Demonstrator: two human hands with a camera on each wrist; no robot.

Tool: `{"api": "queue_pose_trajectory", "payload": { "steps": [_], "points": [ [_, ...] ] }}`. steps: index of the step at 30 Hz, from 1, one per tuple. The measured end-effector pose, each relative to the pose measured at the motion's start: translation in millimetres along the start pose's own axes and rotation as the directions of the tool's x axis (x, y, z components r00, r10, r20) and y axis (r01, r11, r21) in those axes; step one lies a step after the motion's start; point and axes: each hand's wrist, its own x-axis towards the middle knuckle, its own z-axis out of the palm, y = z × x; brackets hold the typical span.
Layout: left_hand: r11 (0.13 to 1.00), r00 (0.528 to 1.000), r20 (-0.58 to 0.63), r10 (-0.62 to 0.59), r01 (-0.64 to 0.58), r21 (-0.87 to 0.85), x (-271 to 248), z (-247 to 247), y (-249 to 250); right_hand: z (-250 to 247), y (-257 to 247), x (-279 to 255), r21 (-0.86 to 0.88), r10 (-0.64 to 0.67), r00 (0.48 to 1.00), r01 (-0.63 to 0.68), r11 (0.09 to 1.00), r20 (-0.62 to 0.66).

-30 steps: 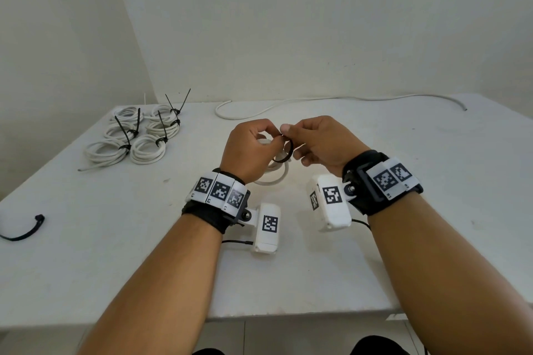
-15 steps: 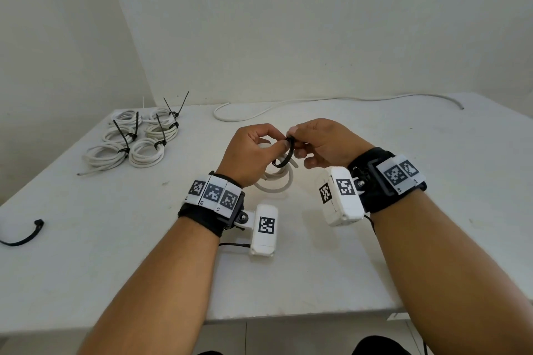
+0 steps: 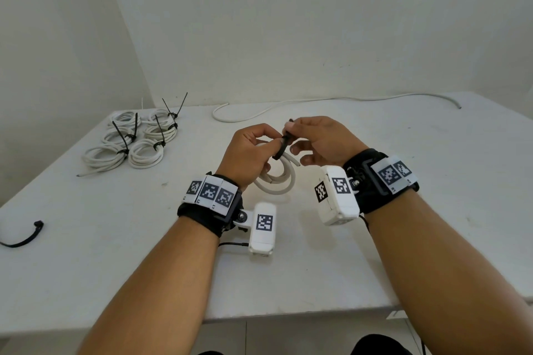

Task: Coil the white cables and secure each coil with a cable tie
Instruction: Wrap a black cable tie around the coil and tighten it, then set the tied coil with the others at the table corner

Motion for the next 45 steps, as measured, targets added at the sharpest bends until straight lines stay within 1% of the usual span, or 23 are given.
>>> {"api": "queue_pose_trajectory", "payload": {
  "steps": [2, 5, 8, 10, 12, 14, 17, 20, 22, 24, 26, 28, 31, 35, 38, 40, 43, 45],
  "points": [
    [0.999, 1.0, -0.007, -0.022, 0.022, -0.048, -0.4, 1.9, 0.1, -0.7, -1.2, 0.1, 0.026, -0.021, 0.998, 0.023, 0.999, -0.066],
    [0.979, 0.998, 0.005, -0.06, 0.06, -0.194, -0.4, 5.8, 2.4, -3.7, -1.8, 2.8, 0.172, -0.001, 0.984, 0.031, 0.985, -0.176],
    [0.966, 0.995, 0.039, -0.094, 0.101, -0.237, 0.1, 10.6, 2.7, -1.4, -1.8, 3.2, 0.278, 0.01, 0.976, 0.052, 0.959, -0.216],
    [0.959, 0.989, 0.06, -0.136, 0.146, -0.242, -0.6, 11.7, 2.1, 4.7, 0.4, 4.4, 0.247, -0.002, 0.962, 0.071, 0.966, -0.272],
    [0.945, 0.978, 0.089, -0.19, 0.207, -0.252, -1.2, 10.6, 1.6, 9.5, 2.8, 6.0, 0.154, -0.044, 0.943, 0.099, 0.983, -0.33],
    [0.934, 0.968, 0.13, -0.214, 0.242, -0.263, -2.6, 9.3, 3.2, 11.5, 4.1, 7.3, 0.113, -0.062, 0.935, 0.108, 0.988, -0.35],
    [0.94, 0.97, 0.171, -0.174, 0.215, -0.266, -3.5, 9.6, 4.8, 11.6, 2.2, 7.5, 0.142, -0.038, 0.925, 0.098, 0.985, -0.378],
    [0.948, 0.966, 0.238, -0.097, 0.163, -0.272, -5.2, 8.4, 4.2, 12.3, 1.2, 6.0, 0.111, -0.045, 0.904, 0.101, 0.989, -0.424],
    [0.955, 0.956, 0.287, -0.062, 0.14, -0.261, -7.8, 7.3, 4.0, 12.3, 1.3, 3.2, 0.122, -0.029, 0.912, 0.086, 0.989, -0.409],
    [0.941, 0.96, 0.268, -0.086, 0.166, -0.294, -8.2, 8.2, 3.3, 12.0, 0.3, -0.4, 0.146, -0.005, 0.94, 0.058, 0.988, -0.342],
    [0.917, 0.966, 0.23, -0.12, 0.197, -0.348, -6.8, 11.0, 2.4, 12.3, -1.3, -4.1, 0.075, 0.027, 0.97, -0.01, 0.997, -0.24],
    [0.913, 0.966, 0.219, -0.137, 0.209, -0.351, -6.3, 12.5, 2.1, 14.7, -0.3, -4.9, -0.004, 0.012, 0.983, -0.013, 1.0, -0.185],
    [0.946, 0.964, 0.237, -0.123, 0.186, -0.264, -6.6, 11.1, -0.5, 14.7, 2.0, -2.6, 0.039, -0.008, 0.974, 0.017, 0.999, -0.228],
    [0.977, 0.971, 0.239, -0.028, 0.077, -0.197, -6.9, 10.0, 0.2, 9.5, -1.1, -4.6, 0.076, 0.01, 0.97, 0.009, 0.997, -0.244],
    [0.99, 0.973, 0.229, 0.003, 0.029, -0.135, -9.1, 9.4, 1.7, 10.8, -2.7, -7.0, 0.075, 0.029, 0.966, -0.01, 0.997, -0.256],
    [0.991, 0.981, 0.195, -0.007, 0.033, -0.129, -9.3, 7.4, 1.8, 17.3, -2.1, -5.3, 0.065, 0.032, 0.965, -0.016, 0.998, -0.259],
    [0.984, 0.991, 0.12, -0.064, 0.083, -0.16, -5.8, 1.0, 3.3, 30.7, -2.5, 4.4, 0.057, 0.018, 0.964, -0.003, 0.998, -0.264],
    [0.988, 0.996, 0.056, -0.074, 0.081, -0.132, -5.0, -8.0, 4.5, 38.2, -3.6, 10.2, 0.069, 0.046, 0.977, -0.032, 0.997, -0.208]
  ]
}}
